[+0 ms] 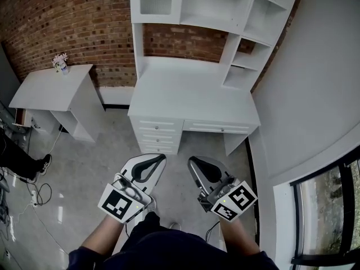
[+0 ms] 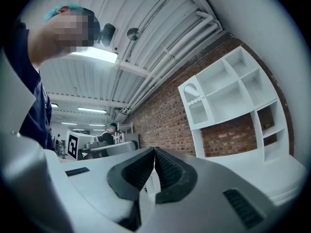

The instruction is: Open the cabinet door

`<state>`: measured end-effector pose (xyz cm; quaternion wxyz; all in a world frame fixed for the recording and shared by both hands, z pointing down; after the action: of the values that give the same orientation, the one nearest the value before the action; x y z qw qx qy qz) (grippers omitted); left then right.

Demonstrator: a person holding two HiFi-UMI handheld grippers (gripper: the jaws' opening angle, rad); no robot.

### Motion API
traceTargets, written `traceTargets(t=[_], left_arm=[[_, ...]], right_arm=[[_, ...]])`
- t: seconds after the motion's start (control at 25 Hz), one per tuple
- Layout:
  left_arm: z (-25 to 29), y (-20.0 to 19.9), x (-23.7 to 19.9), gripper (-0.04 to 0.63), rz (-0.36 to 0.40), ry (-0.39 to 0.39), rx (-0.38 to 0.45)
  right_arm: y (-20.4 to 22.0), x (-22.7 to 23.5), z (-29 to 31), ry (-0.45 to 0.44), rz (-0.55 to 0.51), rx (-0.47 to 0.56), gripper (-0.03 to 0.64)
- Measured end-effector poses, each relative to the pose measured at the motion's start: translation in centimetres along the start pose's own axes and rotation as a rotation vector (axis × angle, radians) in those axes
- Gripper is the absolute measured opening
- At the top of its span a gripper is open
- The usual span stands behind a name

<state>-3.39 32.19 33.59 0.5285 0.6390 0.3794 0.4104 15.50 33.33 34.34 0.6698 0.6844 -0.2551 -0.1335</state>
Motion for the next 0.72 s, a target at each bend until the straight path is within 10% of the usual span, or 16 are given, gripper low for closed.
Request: traceTargets(t=[0.72], left_arm=[[-1.2,1.8,-17.1,0.008,-0.016,0.052,0.032]], right_arm=[[0.0,1.0,16.1,0.056,-0.033,-0.015,0.026]])
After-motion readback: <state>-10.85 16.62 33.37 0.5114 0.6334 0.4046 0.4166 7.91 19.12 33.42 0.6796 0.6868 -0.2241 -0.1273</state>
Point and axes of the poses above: the fingertips, and each gripper's own axes: z forward along the fingers, x to its right, y out of its underside, the point moved 8 cm from there along -z, backward along the fingers, and after that the axes turned 15 degrees about y, right-handed, at the moved point
